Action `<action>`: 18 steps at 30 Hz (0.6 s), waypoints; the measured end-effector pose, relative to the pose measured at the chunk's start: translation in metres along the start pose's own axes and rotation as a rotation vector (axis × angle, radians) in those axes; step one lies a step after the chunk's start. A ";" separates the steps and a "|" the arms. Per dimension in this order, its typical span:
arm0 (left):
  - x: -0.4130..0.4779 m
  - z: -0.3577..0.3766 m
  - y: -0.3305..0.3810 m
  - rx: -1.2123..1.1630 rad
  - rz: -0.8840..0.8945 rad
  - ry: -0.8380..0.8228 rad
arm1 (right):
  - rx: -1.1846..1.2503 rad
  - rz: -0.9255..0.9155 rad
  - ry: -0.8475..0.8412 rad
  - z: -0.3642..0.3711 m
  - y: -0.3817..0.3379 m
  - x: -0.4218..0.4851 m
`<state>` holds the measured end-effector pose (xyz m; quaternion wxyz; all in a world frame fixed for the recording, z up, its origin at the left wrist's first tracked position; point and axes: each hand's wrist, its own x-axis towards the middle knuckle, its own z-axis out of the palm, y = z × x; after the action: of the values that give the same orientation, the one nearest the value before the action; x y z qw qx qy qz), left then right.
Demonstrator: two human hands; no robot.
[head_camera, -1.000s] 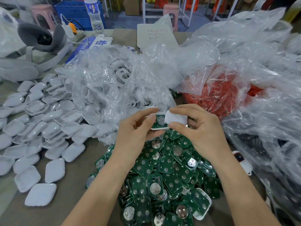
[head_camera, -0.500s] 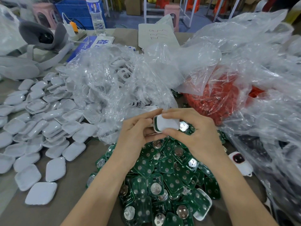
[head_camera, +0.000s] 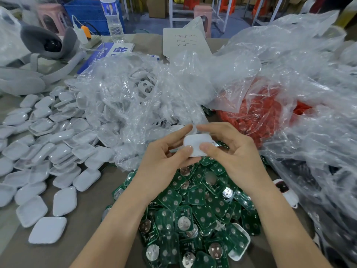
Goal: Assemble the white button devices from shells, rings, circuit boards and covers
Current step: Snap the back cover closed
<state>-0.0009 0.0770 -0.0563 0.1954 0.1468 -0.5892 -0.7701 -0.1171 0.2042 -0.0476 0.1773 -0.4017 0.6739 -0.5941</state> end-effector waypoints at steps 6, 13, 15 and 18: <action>0.001 0.000 -0.001 0.057 0.045 -0.014 | 0.174 0.120 0.096 0.001 0.001 0.000; 0.003 0.003 -0.004 0.088 0.093 0.107 | 0.175 0.083 0.129 0.002 0.001 0.000; 0.004 0.004 -0.006 0.083 0.096 0.131 | 0.162 0.080 0.130 0.003 0.000 0.000; 0.003 0.004 -0.005 0.086 0.102 0.122 | 0.132 0.076 0.124 0.003 -0.002 0.000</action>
<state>-0.0065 0.0805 -0.0604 0.2637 0.1716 -0.6154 -0.7227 -0.1145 0.2021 -0.0467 0.1838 -0.3258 0.6577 -0.6538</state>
